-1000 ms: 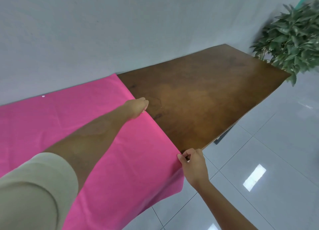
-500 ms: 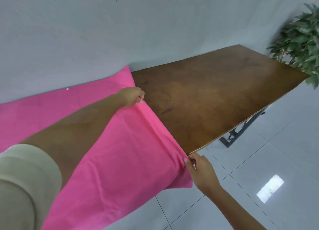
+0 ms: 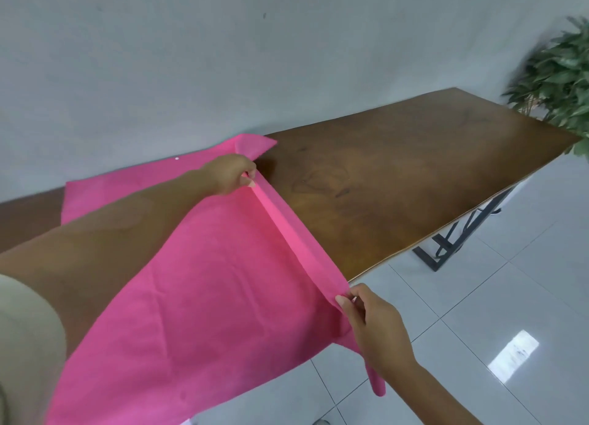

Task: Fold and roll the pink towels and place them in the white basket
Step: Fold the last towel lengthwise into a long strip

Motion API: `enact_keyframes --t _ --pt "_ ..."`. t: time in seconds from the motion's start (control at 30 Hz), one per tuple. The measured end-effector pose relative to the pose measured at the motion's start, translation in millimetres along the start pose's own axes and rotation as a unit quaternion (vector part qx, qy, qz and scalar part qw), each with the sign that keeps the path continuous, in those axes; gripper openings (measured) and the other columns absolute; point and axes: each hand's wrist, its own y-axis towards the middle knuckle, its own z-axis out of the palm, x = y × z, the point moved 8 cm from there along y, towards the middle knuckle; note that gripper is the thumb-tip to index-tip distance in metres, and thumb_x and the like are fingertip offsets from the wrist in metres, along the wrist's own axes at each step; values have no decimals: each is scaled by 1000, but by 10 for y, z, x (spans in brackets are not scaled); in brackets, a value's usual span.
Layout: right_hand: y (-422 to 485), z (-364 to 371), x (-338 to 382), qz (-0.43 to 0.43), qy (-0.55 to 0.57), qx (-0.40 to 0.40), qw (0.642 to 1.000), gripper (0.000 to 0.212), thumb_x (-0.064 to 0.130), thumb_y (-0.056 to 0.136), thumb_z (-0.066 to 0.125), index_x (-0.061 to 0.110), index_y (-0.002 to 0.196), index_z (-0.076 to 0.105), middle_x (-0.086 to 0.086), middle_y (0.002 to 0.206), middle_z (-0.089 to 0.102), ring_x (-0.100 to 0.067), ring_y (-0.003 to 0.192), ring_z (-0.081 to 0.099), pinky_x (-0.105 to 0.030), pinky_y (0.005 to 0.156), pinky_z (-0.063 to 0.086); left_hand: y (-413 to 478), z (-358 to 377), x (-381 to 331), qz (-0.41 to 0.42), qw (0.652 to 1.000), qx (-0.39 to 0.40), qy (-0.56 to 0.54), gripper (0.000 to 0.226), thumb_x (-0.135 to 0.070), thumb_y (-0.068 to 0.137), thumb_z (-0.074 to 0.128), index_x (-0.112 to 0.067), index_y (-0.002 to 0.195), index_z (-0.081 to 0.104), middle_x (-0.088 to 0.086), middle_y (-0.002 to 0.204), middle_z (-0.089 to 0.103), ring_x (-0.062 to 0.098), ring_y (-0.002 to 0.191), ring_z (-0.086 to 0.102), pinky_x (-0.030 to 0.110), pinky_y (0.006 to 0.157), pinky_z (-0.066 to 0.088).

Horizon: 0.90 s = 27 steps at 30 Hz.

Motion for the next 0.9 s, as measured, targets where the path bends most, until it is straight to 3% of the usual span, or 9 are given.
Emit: enact_keyframes --t 0.13,0.27,0.5,0.67,0.9 --pt "-271 234 338 -15 8 -1 1000 23 53 98 48 34 86 53 11 69 64 -6 67 63 -25 63 54 -461 -136 213 -4 1000 -6 8 8 -17 93 71 -9 93 70 7 96 69 29 92 61 41 86 50" --pt "-558 497 665 -25 25 -8 999 25 53 98 51 34 81 50 11 62 58 -7 61 57 -21 54 44 -888 -282 393 -3 1000 -16 18 8 -12 92 71 -5 95 72 9 98 69 27 92 59 36 84 46" --pt "-1076 978 1292 -51 85 -1 995 24 43 99 58 32 79 52 13 70 59 -13 59 52 -29 55 45 -1556 -542 713 3 999 -38 27 8 -12 90 74 -7 95 73 13 102 70 33 97 62 40 87 48" --pt "-1361 1258 1784 -94 104 25 990 20 36 100 60 30 82 55 14 66 56 -10 58 50 -21 53 39 -2017 -723 992 -5 999 -45 29 15 -15 90 75 -4 100 73 15 104 68 34 99 60 40 89 46" --pt "-1581 1593 2378 -145 119 86 978 22 33 99 61 29 80 53 12 63 53 -10 59 49 -26 56 41 -2611 -908 1395 -32 997 -51 45 17 -17 92 73 -3 102 71 15 105 67 36 99 60 42 89 46"
